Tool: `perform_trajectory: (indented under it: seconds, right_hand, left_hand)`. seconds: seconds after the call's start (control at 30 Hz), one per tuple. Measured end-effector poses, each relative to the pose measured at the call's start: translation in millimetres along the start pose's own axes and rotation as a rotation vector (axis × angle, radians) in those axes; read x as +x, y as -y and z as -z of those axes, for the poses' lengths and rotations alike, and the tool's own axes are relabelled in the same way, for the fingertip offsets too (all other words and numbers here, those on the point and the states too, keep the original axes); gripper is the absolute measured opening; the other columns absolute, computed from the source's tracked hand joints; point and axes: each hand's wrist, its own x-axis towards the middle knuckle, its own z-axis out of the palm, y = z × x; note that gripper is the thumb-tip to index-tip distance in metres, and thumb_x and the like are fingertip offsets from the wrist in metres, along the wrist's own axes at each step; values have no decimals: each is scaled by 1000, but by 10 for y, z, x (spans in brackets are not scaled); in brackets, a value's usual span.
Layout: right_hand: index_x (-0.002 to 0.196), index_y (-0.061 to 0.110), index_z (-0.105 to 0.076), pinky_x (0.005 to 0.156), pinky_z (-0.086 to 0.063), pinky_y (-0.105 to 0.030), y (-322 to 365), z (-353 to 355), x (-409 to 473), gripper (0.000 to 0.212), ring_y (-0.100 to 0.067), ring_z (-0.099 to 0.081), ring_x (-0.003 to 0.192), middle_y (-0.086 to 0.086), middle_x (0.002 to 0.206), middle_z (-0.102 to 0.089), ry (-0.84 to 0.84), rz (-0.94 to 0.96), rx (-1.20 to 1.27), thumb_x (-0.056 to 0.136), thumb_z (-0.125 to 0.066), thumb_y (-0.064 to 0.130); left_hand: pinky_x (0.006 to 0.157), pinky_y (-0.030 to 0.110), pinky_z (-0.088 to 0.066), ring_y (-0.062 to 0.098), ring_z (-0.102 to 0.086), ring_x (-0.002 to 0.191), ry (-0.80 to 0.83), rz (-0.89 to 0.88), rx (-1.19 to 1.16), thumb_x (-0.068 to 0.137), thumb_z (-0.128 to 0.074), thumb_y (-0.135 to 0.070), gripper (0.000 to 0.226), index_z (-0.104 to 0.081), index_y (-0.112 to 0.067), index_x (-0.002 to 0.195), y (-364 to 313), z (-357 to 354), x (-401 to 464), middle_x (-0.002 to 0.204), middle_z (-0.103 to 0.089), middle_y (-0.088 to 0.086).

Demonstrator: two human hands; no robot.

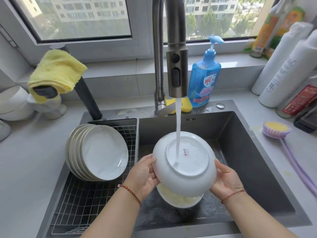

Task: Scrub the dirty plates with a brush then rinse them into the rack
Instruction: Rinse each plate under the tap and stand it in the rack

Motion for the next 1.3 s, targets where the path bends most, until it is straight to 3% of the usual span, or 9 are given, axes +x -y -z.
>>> perform_trajectory:
  seconds: [0.3,0.47,0.53,0.67,0.8,0.9,1.1,1.2,1.3]
  right_hand:
    - [108,-2,-70,77,-57,-53,189,28,-18,65,-39,-67,94,-24,110,-67,-77,55,-390,48,-90,13]
    - [102,6,-68,70,-54,-40,-36,-257,-129,34,-28,-66,77,-17,91,-71,-110,140,-1047,68,-69,9]
    - [91,25,-67,71,-55,-37,-238,-344,-191,17,-22,-66,78,-6,87,-72,-56,156,-1381,76,-65,17]
    - [84,20,-49,59,-34,-20,-555,-397,-297,14,-20,-49,74,1,75,-55,141,270,-2133,93,-54,30]
    - [97,14,-56,60,-32,-16,-697,-461,-367,20,-14,-47,78,3,86,-60,235,433,-2180,95,-50,33]
    - [115,33,-61,82,-38,-5,-694,-477,-314,29,5,-54,98,24,105,-64,306,306,-1994,96,-45,47]
    - [131,65,-20,116,-1,-21,-796,-468,92,39,9,-4,141,45,142,-6,468,164,-1808,92,-19,63]
    - [127,65,-24,120,-6,-30,-691,-533,180,33,2,-9,142,32,150,-9,435,273,-1879,95,-23,58]
    - [150,30,-21,119,-10,-37,-595,-515,131,47,-19,-14,146,5,160,-11,284,91,-2197,104,-22,38]
  left_hand:
    - [77,44,-60,29,-64,97,-47,163,239,100,-55,-18,18,-58,-4,112,238,20,-83,109,-66,22]
    - [93,53,-52,32,-55,110,-34,181,272,102,-52,-32,45,-42,-13,141,235,-23,-61,125,-53,22]
    - [99,57,-49,37,-56,115,24,191,239,99,-51,-47,43,-51,-13,126,215,-90,-88,130,-52,26]
    - [77,51,-60,35,-70,97,73,187,127,88,-52,-68,61,-62,-15,117,244,-200,-79,110,-72,20]
    - [68,43,-62,33,-70,96,-70,31,112,99,-49,-48,40,-51,-23,129,270,-169,-74,115,-69,15]
    - [66,41,-60,36,-67,104,-66,-48,123,99,-45,-52,44,-48,-28,136,261,-95,-78,127,-62,14]
    - [82,46,-60,27,-65,112,-1,-180,259,99,-42,-56,45,-43,-39,140,271,-58,-167,129,-63,2]
    - [63,34,-59,24,-70,103,47,-201,251,102,-41,-46,31,-54,-37,129,214,-72,-276,115,-72,0]
    - [68,38,-60,25,-68,107,25,-227,248,102,-41,-48,36,-51,-36,133,108,-11,-313,120,-69,-1]
